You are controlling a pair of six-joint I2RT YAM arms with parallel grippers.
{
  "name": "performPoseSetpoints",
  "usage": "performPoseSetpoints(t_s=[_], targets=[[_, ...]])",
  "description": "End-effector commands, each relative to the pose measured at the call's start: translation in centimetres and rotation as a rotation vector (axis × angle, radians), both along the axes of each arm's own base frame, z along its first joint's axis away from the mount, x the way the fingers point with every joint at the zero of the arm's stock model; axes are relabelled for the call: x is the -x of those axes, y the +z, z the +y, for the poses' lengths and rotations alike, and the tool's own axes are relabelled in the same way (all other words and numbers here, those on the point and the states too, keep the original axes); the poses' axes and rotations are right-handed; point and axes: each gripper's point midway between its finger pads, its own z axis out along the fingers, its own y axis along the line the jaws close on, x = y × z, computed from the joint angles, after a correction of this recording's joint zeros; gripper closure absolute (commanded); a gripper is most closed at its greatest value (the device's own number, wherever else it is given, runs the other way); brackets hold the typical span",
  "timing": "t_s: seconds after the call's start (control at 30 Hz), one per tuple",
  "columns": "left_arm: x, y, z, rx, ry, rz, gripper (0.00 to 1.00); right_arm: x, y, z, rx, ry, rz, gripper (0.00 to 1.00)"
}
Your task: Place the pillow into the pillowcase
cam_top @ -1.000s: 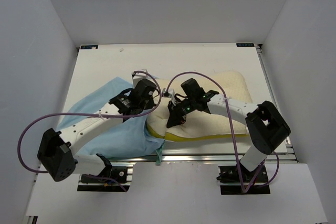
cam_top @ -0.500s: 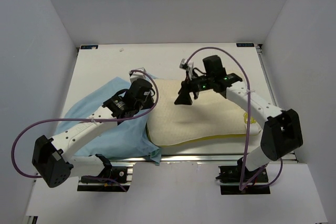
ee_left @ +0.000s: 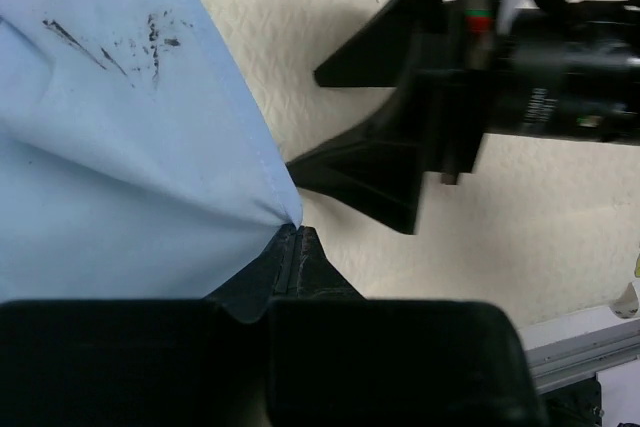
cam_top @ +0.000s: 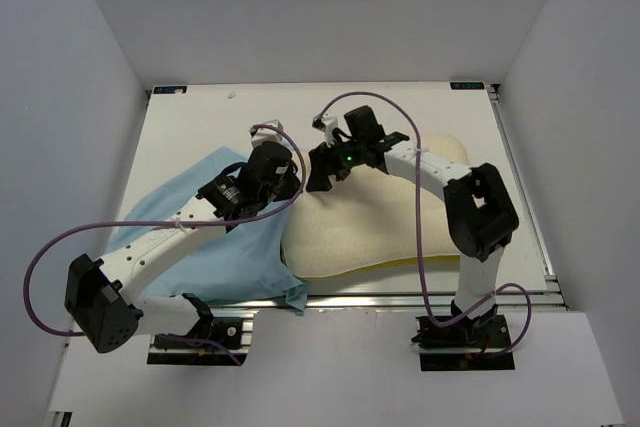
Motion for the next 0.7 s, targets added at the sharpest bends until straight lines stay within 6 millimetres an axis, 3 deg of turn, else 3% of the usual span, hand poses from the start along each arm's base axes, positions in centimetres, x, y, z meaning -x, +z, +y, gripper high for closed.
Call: performPoseSetpoints(t_s=[0.0, 0.07, 0.1, 0.2, 0.23, 0.27, 0.33, 0.37, 0.47, 0.6, 0.67], targets=[[-0.5, 1.9, -1.1, 0.062, -0.017, -0.027, 1.0, -2.6, 2.5, 2.4, -0.046, -0.049, -0.069, 0.11], [-0.4, 1.4, -1.1, 0.056, -0.017, -0.017, 1.0, -3.4, 2.1, 2.9, -0.046, -0.071, -0.057, 0.11], [-0.4, 1.2, -1.1, 0.056, -0.017, -0.014, 1.0, -3.8, 0.9, 3.1, -0.032, -0.079, -0.042, 0.11], [-0.2, 0.6, -0.9, 0.053, -0.012, -0.004, 1.0, -3.7, -0.5, 3.9, -0.043, -0.061, 0.016, 0.23], [-0.1, 0.6, -0.8, 0.055, -0.011, -0.005, 1.0, -3.6, -0.9, 4.1, -0.048, -0.054, 0.036, 0.3], [-0.1, 0.5, -0.7, 0.052, -0.008, -0.004, 1.0, -3.2, -1.9, 4.5, -0.046, -0.047, 0.072, 0.46], [-0.1, 0.4, -0.6, 0.047, -0.003, -0.004, 1.0, -2.5, -2.6, 4.9, -0.052, -0.026, 0.116, 0.66], [-0.1, 0.4, -0.5, 0.042, -0.003, -0.002, 1.0, -2.2, -3.3, 4.9, -0.049, -0.025, 0.14, 0.85], [-0.2, 0.4, -0.5, 0.038, 0.001, -0.002, 1.0, -1.8, -3.8, 5.0, -0.057, -0.02, 0.177, 1.0], [-0.2, 0.7, -0.3, 0.036, 0.009, -0.009, 1.0, -0.6, -2.3, 4.8, -0.093, 0.006, 0.203, 1.0], [-0.3, 0.9, -0.2, 0.037, 0.019, -0.017, 1.0, 0.3, 0.0, 4.5, -0.147, 0.025, 0.216, 1.0]])
